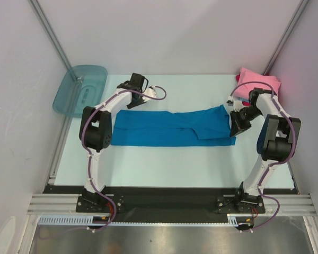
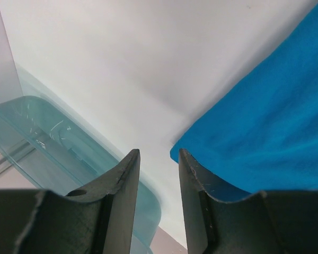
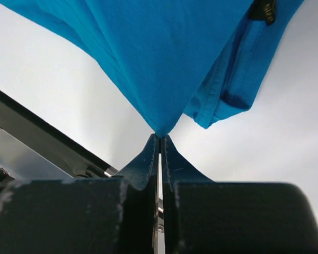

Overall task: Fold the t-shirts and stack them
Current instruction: Fold the tshirt

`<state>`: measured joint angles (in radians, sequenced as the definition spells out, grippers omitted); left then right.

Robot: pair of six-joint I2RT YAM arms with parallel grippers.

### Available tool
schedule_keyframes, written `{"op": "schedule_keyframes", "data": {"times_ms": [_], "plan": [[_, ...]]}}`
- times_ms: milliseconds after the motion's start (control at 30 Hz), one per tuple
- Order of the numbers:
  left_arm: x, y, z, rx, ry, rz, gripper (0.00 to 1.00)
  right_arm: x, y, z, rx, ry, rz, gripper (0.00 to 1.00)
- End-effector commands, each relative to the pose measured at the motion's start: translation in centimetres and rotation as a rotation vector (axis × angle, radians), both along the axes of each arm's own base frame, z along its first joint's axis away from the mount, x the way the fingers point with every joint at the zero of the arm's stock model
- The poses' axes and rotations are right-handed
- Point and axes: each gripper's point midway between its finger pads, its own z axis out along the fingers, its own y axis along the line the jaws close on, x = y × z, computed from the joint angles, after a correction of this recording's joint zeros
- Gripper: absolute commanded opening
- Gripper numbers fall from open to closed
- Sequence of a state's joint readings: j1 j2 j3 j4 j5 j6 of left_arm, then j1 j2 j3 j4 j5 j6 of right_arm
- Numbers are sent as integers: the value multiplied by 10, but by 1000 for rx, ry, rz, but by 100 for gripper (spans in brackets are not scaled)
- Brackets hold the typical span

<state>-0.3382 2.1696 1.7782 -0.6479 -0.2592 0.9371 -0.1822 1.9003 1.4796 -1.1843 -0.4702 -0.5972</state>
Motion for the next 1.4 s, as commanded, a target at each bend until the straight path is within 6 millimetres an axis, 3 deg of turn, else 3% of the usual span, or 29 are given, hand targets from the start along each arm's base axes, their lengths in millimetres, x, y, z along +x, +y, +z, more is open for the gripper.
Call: {"op": "schedule_keyframes", "data": {"times_ms": [0, 33, 67, 133, 233, 400, 567, 800, 933, 967, 1067, 1100, 1200, 1333, 1367], "plan": [[16, -11, 21, -15, -65, -30, 41, -14, -2, 7, -36, 3, 50, 0], [15, -11, 21, -16, -65, -29, 41, -16, -2, 4, -42, 11, 62, 0], [15, -11, 20, -17, -61, -28, 41, -21, -1, -1, -39, 30, 74, 7], [15, -11, 21, -17, -65, -28, 41, -25, 0, -6, -45, 46, 83, 30], [9, -10, 16, -13, -47, -31, 41, -19, 0, -11, -58, 29, 81, 38], [4, -7, 12, 7, -32, -45, 41, 22, -11, -3, -135, -96, 49, 38], [10, -10, 21, -3, -56, -46, 41, 69, -19, 7, -198, -218, -6, 35], [5, -13, 19, 9, -51, -48, 41, 134, -45, -9, -410, -338, -136, 34], [5, -14, 21, 18, -57, -51, 41, 164, -40, -12, -519, -415, -106, 34], [6, -13, 22, 18, -60, -50, 41, 174, -38, -5, -525, -442, -99, 34], [5, -12, 25, 20, -64, -47, 41, 189, -39, 3, -570, -464, -98, 33], [5, -12, 28, 17, -70, -43, 41, 202, -40, 19, -574, -504, -108, 33], [2, -12, 28, 9, -68, -36, 41, 218, -45, 37, -603, -543, -130, 33], [-4, -10, 20, 9, -51, -30, 41, 223, -48, 45, -623, -550, -126, 32], [-5, -10, 19, 7, -47, -28, 41, 224, -35, 43, -612, -549, -99, 32]]}}
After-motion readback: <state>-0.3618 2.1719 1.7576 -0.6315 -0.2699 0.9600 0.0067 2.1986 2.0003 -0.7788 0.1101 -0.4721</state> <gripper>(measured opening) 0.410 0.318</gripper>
